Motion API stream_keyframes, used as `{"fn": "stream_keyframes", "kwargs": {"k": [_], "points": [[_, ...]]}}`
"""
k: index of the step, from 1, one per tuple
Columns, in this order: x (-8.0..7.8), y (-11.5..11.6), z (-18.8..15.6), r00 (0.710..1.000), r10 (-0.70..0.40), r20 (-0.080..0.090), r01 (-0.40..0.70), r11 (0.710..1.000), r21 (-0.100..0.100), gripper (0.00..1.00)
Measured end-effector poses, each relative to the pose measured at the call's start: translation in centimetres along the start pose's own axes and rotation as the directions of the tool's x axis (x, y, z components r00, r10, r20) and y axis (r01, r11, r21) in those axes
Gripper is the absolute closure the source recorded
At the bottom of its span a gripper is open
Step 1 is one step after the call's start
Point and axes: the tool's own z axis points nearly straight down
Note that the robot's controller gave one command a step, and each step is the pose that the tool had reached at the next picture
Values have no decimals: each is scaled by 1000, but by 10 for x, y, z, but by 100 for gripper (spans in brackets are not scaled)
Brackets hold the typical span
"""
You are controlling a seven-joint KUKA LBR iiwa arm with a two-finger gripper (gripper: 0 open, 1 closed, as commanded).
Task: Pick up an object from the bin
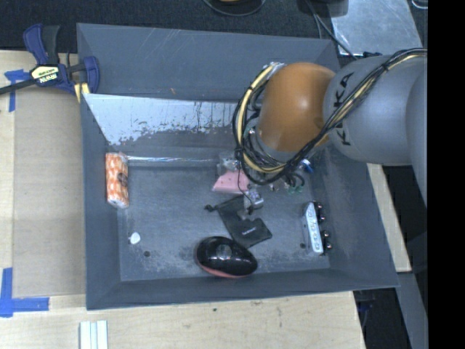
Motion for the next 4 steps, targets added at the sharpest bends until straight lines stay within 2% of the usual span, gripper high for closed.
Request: {"fn": "stream_keyframes", "kwargs": {"k": [1,2,3,4], "points": [[0,0,0,1000,1,0,-1,1000,0,100],[0,0,0,1000,1,-1,-1,1000,0,0],[0,0,0,1000,1,-1,-1,1000,0,100],[0,0,0,1000,1,-1,-1,1000,0,0]]}}
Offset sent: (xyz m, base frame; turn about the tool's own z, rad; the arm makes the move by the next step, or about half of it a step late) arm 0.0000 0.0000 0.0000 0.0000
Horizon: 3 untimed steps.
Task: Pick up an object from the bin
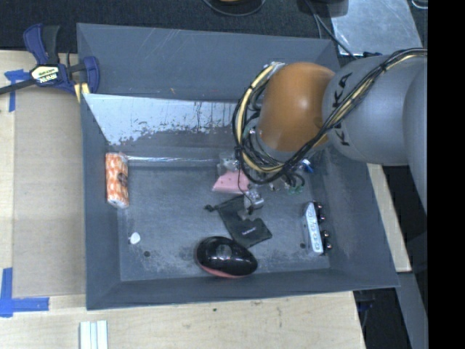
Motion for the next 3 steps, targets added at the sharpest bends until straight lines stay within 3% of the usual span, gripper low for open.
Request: {"fn": "stream_keyframes", "kwargs": {"k": [1,2,3], "points": [[0,0,0,1000,0,0,0,1000,0,100],[0,0,0,1000,0,0,0,1000,0,0],[0,0,0,1000,0,0,0,1000,0,0]]}}
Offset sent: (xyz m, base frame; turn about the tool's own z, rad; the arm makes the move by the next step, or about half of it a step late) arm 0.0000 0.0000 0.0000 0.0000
